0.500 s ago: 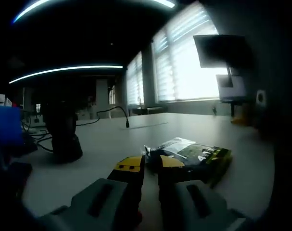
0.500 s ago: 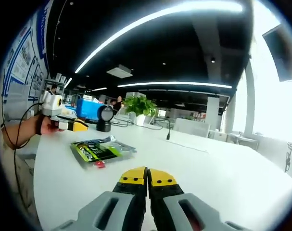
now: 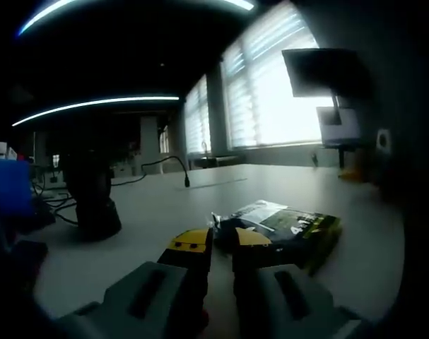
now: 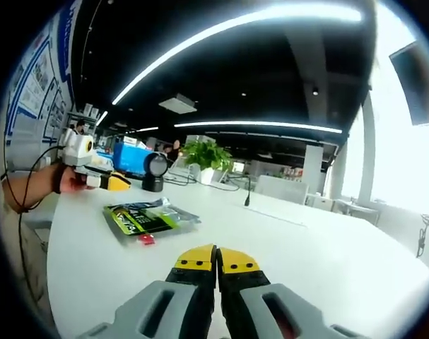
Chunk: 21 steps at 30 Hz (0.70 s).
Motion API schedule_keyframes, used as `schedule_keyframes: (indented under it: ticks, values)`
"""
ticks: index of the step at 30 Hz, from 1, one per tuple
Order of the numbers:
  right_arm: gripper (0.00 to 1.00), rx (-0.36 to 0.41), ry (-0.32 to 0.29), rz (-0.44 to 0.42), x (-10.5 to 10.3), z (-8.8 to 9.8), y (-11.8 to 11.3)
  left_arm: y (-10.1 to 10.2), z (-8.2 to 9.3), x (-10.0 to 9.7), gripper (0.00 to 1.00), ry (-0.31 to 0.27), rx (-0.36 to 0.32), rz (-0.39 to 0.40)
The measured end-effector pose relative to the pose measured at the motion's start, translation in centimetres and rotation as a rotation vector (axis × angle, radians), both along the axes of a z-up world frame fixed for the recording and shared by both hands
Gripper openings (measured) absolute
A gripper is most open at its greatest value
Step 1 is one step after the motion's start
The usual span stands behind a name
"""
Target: Clip sheet goods on table flip sheet goods clip sheet goods scan sheet goods put sheet goods back to table
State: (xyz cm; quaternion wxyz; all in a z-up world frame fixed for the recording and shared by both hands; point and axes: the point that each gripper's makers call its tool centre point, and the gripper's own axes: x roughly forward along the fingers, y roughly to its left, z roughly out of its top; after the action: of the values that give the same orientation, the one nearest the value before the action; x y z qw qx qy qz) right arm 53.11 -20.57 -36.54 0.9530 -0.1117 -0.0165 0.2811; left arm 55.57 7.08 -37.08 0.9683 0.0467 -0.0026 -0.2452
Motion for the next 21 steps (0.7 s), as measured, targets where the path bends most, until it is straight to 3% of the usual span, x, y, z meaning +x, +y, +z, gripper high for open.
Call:
schedule_keyframes:
  ticks: [21]
  values:
    - [0.0, 0.01, 0.003, 0.004, -0.32, 0.06, 0.4, 0.2, 0.16, -0.08, 0.04, 0.002, -0.016, 0.006]
